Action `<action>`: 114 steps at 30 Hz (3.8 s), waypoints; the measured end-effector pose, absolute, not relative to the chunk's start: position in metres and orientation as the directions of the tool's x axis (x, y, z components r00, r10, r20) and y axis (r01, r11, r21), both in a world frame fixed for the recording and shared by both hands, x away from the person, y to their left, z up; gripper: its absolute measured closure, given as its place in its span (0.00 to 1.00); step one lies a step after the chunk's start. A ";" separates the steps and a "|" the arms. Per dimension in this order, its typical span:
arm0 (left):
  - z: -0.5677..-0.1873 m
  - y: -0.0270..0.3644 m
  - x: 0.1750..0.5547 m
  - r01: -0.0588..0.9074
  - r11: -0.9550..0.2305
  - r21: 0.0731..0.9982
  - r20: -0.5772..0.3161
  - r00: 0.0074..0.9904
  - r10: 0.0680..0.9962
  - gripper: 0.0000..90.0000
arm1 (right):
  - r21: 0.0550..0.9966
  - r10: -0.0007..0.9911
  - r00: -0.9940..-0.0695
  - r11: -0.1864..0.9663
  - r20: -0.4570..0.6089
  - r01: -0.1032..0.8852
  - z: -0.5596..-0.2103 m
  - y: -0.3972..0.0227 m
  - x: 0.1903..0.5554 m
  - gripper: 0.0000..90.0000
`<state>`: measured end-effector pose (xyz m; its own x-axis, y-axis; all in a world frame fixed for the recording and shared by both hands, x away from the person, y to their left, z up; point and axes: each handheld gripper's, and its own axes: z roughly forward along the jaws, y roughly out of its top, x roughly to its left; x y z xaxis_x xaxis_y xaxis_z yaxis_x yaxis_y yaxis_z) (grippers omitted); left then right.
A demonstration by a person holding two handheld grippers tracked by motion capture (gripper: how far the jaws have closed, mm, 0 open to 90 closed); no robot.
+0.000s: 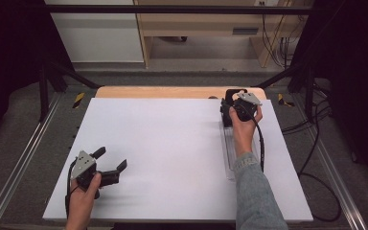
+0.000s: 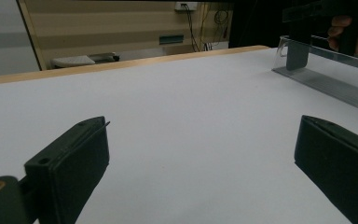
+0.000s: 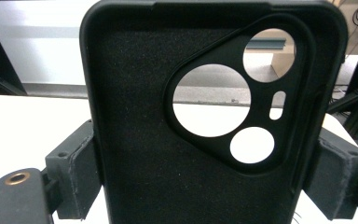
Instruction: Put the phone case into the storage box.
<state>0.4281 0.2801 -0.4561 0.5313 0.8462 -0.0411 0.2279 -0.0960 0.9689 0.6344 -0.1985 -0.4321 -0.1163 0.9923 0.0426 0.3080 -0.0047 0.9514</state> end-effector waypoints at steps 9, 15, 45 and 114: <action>-0.456 0.280 0.428 0.227 -0.101 0.969 -0.037 0.532 0.846 0.04 | 0.951 0.993 -0.113 0.000 0.037 0.310 -0.434 -0.197 0.635 0.15; -0.456 0.280 0.428 0.226 -0.099 0.969 -0.038 0.531 0.846 0.04 | 0.949 0.993 -0.110 -0.008 0.045 0.316 -0.433 -0.198 0.635 0.15; -0.456 0.278 0.428 0.221 -0.105 0.970 -0.032 0.537 0.843 0.04 | 0.951 0.994 -0.097 -0.020 0.053 0.309 -0.437 -0.200 0.638 0.14; -0.455 0.279 0.426 0.214 -0.108 0.971 -0.023 0.532 0.846 0.04 | 0.954 0.994 -0.098 -0.011 0.042 0.299 -0.411 -0.201 0.619 0.05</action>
